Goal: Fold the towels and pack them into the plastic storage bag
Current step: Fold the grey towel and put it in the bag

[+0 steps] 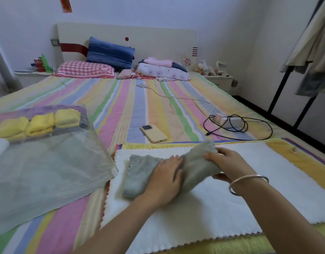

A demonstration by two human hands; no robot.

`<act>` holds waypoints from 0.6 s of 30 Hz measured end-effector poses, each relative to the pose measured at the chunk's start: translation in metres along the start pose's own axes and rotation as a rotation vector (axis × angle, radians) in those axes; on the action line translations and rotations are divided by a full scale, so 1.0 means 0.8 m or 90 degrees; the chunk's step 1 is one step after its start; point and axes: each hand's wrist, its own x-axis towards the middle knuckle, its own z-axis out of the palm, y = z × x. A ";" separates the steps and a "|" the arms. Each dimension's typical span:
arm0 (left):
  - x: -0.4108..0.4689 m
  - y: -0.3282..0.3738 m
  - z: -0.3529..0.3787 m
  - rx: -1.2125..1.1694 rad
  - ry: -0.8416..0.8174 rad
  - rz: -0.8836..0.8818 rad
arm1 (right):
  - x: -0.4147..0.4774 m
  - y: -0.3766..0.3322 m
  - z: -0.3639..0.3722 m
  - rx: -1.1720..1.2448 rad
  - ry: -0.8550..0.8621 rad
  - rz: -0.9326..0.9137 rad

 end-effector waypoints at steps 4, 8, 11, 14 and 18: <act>-0.002 -0.026 -0.046 -0.428 0.229 -0.309 | -0.006 -0.027 0.074 -0.012 -0.072 -0.076; -0.013 -0.056 -0.092 -0.751 0.126 -0.579 | -0.010 -0.005 0.159 -0.080 -0.179 -0.045; -0.021 -0.076 -0.107 -0.849 0.025 -0.621 | -0.012 0.010 0.180 -0.049 -0.248 0.036; -0.021 -0.086 -0.100 -0.777 0.005 -0.590 | -0.001 0.020 0.155 -0.079 -0.126 -0.057; -0.021 -0.074 -0.079 -0.574 0.086 -0.528 | 0.022 0.051 0.113 -0.304 0.075 -0.069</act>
